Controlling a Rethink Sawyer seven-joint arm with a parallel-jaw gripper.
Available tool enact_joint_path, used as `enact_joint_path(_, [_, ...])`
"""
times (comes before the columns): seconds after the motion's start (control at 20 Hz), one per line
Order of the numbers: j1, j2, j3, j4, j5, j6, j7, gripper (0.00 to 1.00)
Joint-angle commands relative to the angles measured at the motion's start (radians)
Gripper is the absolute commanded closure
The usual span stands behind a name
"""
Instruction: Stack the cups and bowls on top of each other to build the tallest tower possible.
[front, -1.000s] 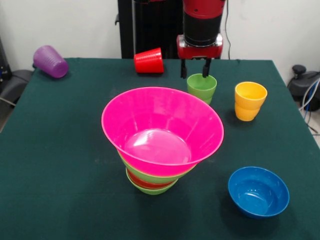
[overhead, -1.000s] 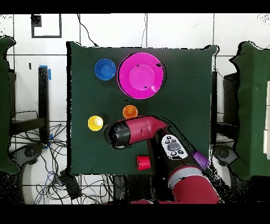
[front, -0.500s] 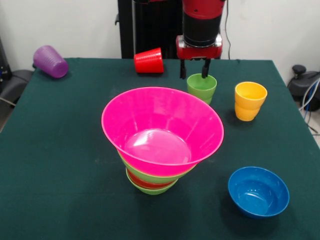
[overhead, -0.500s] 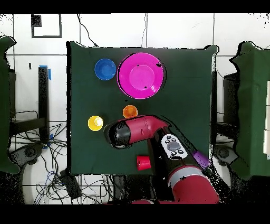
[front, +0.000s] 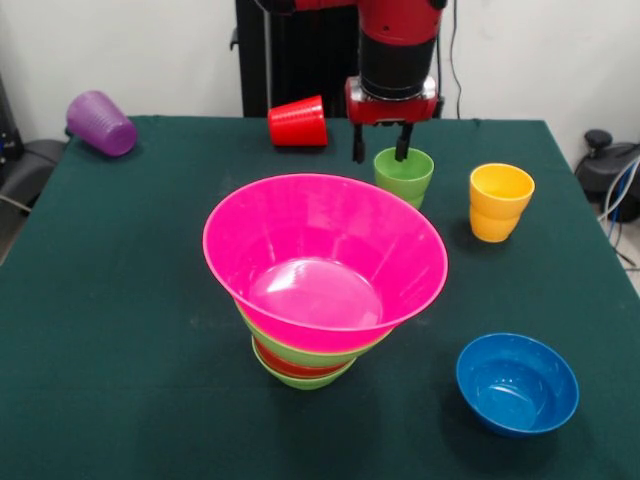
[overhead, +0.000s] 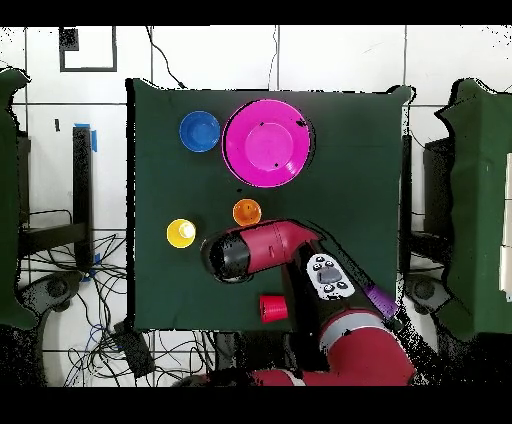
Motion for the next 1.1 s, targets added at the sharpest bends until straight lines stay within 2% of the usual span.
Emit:
enact_joint_path(0.05, [0.026, 0.102, -0.011, -0.063, -0.090, -0.108, 0.028, 0.00])
enact_joint_path(0.45, [0.049, 0.132, -0.025, -0.111, -0.090, -0.098, 0.026, 0.00])
enact_joint_path(0.7, [0.042, 0.111, -0.023, -0.062, -0.086, -0.121, 0.035, 0.00])
enact_joint_path(1.0, [0.011, 0.115, 0.009, -0.051, -0.062, -0.116, 0.020, 0.00])
enact_joint_path(1.05, [0.004, 0.116, 0.015, -0.046, -0.054, -0.117, 0.022, 1.00])
enact_joint_path(1.1, [0.000, 0.112, 0.018, -0.048, -0.055, -0.107, 0.012, 1.00])
